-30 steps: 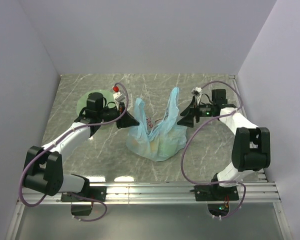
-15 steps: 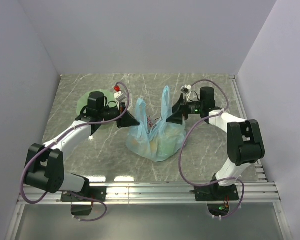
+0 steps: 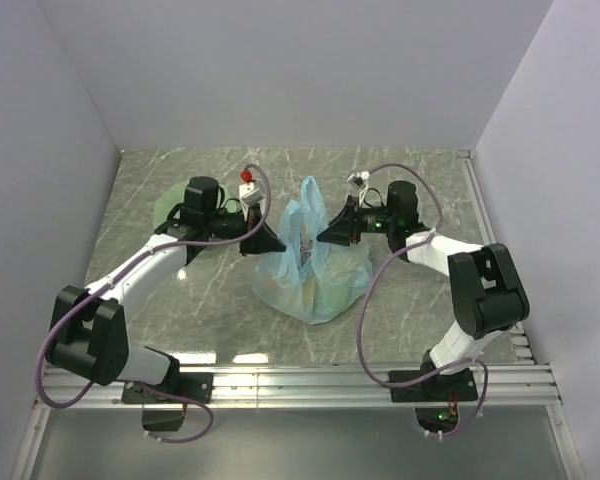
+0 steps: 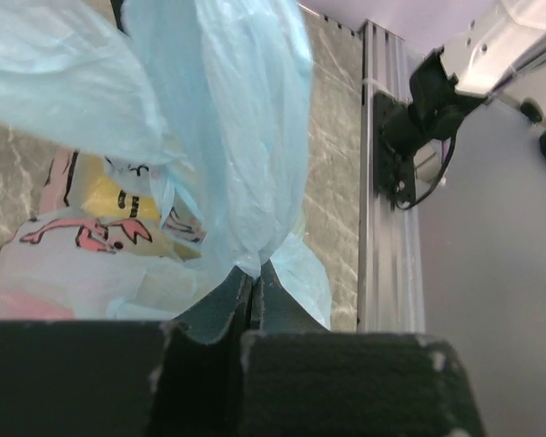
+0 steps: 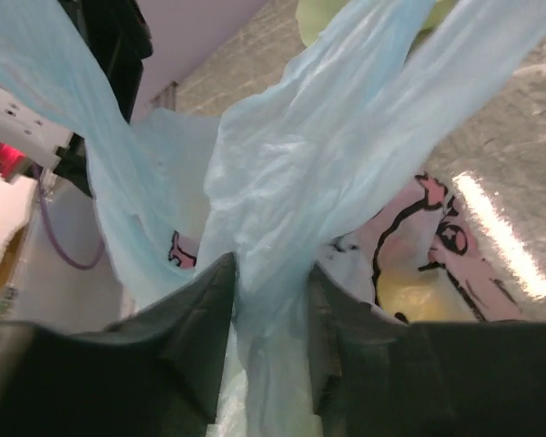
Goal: Place the fake fruits into the plastic bag and tie a complex knot
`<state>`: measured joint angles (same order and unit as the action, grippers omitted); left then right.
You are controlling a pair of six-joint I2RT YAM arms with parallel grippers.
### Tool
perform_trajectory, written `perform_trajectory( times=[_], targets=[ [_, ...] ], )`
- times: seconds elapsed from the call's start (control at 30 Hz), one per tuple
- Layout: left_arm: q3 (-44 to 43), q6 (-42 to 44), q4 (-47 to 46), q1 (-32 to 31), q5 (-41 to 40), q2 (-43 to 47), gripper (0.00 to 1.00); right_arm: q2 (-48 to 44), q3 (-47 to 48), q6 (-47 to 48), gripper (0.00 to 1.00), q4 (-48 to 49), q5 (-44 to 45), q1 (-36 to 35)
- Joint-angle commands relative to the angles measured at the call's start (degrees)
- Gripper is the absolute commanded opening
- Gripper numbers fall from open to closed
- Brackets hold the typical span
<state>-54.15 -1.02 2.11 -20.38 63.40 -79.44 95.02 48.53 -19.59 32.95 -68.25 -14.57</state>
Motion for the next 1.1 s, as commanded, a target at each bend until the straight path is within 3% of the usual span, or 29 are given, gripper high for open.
perform_trajectory(
  times=[0.0,0.03,0.13,0.27,0.33,0.47,0.53,0.7,0.73,0.8,0.9,1.07],
  targets=[
    [-3.5,9.9,6.4,-2.0,1.2,1.6,0.01,-4.8,1.1,4.3,0.34,-5.0,3.2,-1.4],
    [-3.9,10.9,8.2,-2.6,1.2,1.8,0.01,-5.3,1.8,6.9,0.20,-8.3,3.4,-2.1],
    [-7.1,17.8,14.7,-4.8,0.1,1.6,0.01,-7.6,5.9,21.8,0.00,-26.2,5.8,-4.4],
    [-10.3,23.8,18.9,-7.6,-1.9,0.7,0.01,-9.6,11.9,41.6,0.00,-45.5,8.7,-7.8],
    [-11.0,25.8,20.1,-9.2,-2.8,-0.6,0.01,-9.8,13.5,46.3,0.00,-53.8,8.7,-8.7],
    [-10.7,22.0,16.5,-9.9,-4.9,-2.1,0.01,-10.2,17.4,58.4,0.00,-64.8,6.6,-8.9],
    [-10.5,20.5,15.4,-9.9,-5.1,-2.2,0.01,-10.6,17.8,61.2,0.04,-69.6,5.8,-8.9],
    [-7.8,12.8,7.7,-9.9,-5.3,-1.4,0.01,-12.1,16.8,63.4,0.23,-71.2,3.0,-9.1],
    [-7.3,11.8,4.9,-9.8,-5.6,-1.1,0.01,-12.3,16.7,63.4,0.33,-71.0,2.9,-9.2],
    [-6.1,10.3,3.2,-10.0,-5.9,-1.0,0.01,-12.4,16.2,60.2,0.41,-68.1,2.4,-9.3],
    [-5.6,8.2,1.1,-10.6,-7.1,-1.3,0.01,-13.0,14.9,54.0,0.59,-62.2,2.0,-9.3],
    [-4.9,4.1,-3.7,-12.5,-10.4,-1.9,0.01,-12.5,14.8,49.0,0.60,-58.9,0.7,-9.6]
  ],
)
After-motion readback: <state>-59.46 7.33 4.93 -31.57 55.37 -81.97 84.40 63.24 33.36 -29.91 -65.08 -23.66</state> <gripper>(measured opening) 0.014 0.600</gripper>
